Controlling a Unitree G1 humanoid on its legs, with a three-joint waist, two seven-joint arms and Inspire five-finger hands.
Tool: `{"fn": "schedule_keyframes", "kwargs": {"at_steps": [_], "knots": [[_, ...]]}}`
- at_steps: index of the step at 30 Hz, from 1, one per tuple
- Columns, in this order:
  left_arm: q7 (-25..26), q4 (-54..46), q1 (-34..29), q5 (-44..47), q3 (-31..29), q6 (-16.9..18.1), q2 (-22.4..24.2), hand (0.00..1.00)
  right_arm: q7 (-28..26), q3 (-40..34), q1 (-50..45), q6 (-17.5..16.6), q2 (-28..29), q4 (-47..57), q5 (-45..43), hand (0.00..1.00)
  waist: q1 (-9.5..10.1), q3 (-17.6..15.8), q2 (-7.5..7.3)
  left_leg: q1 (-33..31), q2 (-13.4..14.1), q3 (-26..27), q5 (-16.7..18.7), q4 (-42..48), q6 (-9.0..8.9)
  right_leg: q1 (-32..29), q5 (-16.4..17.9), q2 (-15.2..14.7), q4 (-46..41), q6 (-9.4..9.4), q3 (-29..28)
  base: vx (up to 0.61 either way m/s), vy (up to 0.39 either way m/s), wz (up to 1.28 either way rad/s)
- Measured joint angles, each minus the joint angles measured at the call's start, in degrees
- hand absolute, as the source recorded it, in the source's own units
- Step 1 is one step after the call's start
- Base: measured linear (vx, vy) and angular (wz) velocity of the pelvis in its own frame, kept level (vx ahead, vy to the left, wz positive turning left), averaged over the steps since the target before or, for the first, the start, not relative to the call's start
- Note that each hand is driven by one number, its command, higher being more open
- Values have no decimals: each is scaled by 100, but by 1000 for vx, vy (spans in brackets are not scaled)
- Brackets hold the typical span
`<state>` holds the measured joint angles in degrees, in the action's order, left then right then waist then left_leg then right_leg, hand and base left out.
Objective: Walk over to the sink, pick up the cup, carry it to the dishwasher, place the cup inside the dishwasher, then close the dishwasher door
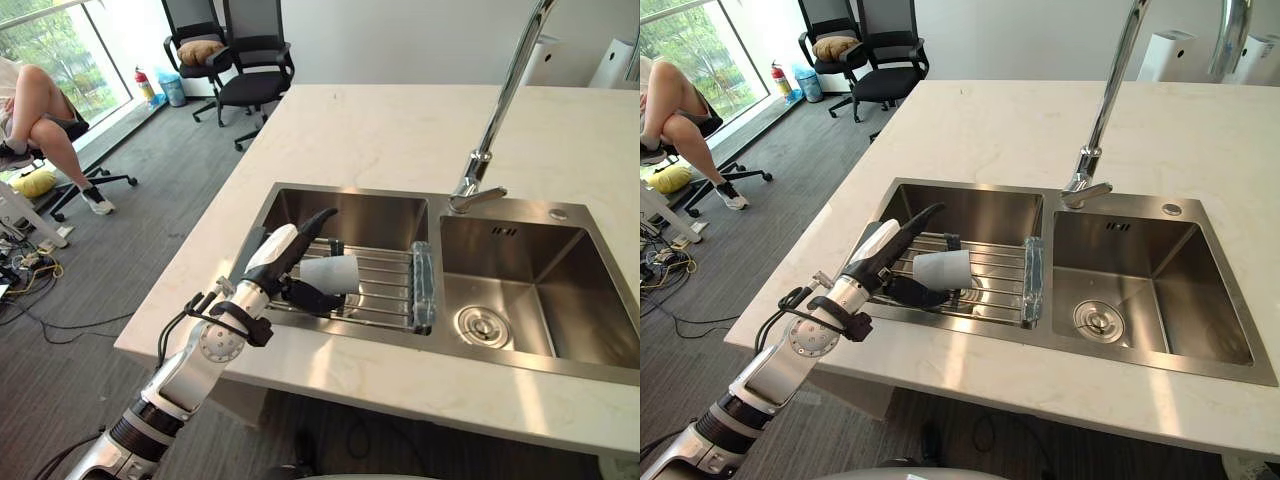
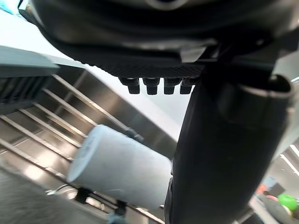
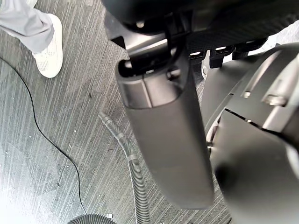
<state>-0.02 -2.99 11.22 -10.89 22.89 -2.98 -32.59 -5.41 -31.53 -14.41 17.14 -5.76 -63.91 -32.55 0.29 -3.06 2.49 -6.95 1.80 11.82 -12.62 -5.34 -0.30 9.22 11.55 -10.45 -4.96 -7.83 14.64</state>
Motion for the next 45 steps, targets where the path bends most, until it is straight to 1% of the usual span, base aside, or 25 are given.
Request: {"fn": "schedule_keyframes", "kwargs": {"at_steps": [1,4,8,12,13,16,21,25,26,29,36,41,44,45], "knots": [[45,188,0,-20,-1,-26,-6,100,23,88,11,29,5,9,-4,100,-2,-28,-42,15,6,-1,1,0,-1,27,-6,8,26,-2,7,17,-37,0],[194,241,1,-39,-3,-18,-5,100,68,282,45,104,7,16,-14,100,6,-106,-153,112,-1,0,14,-1,-4,156,-10,5,83,-11,24,20,-39,-1],[228,403,68,-71,0,-14,-2,100,87,399,43,108,4,30,-133,100,-21,-126,-170,120,13,11,39,-3,-37,181,-10,23,133,-11,25,6,-41,-2],[218,777,189,-404,9,-31,8,100,95,514,46,124,5,47,-158,100,-86,-164,-213,195,15,31,73,-4,-76,280,-10,27,213,-10,35,4,-39,-3],[201,875,192,-481,9,-60,7,100,95,557,48,127,6,75,-162,100,-116,-185,-222,206,17,39,82,-4,-85,294,-9,27,225,-9,35,0,-33,-3],[38,926,295,-617,18,-24,-5,100,109,629,37,148,0,135,-161,100,-112,-224,-250,238,17,50,97,-3,-99,337,-9,25,235,-9,48,-5,-42,-1],[-293,1030,612,-732,238,5,-247,100,119,729,41,160,-27,175,-163,100,-114,-259,-254,259,27,67,102,-4,-103,353,-8,22,241,-7,51,-43,-25,-1],[-920,1009,896,-1057,273,-141,-382,100,119,737,42,160,-35,175,-163,100,-117,-262,-249,264,29,75,143,-4,-137,353,-4,2,240,-4,51,-53,-13,-1],[-1069,1005,1015,-1157,382,-183,-466,100,121,743,42,161,-42,174,-163,100,-118,-261,-247,267,30,77,143,-4,-137,353,-4,2,238,-3,51,-60,-17,-1],[-1383,1004,1204,-1316,472,-202,-613,100,122,847,49,162,-84,181,-172,100,-121,-261,-244,275,30,92,143,-4,-137,355,0,2,237,3,46,-44,-19,-2],[-1627,981,1438,-1511,708,-181,-876,100,167,966,80,160,-148,184,-208,100,-131,-274,-218,291,27,108,147,-3,-137,362,-5,-4,237,-5,39,-24,-17,-1],[-1634,961,1523,-1617,854,-171,-965,100,167,972,97,151,-184,174,-218,100,-135,-298,-181,293,22,101,149,-3,-138,367,-4,-5,232,-7,46,-9,-5,0],[-1634,871,1538,-1616,918,-292,-974,100,172,995,110,124,-211,173,-228,100,-139,-324,-135,293,14,95,148,-3,-138,370,-2,-6,231,-11,53,0,0,0],[-1635,787,1537,-1616,962,-401,-973,100,176,999,123,118,-221,172,-228,100,-140,-346,-111,293,12,86,148,-3,-138,374,-2,-6,231,-12,61,0,0,0]]}}
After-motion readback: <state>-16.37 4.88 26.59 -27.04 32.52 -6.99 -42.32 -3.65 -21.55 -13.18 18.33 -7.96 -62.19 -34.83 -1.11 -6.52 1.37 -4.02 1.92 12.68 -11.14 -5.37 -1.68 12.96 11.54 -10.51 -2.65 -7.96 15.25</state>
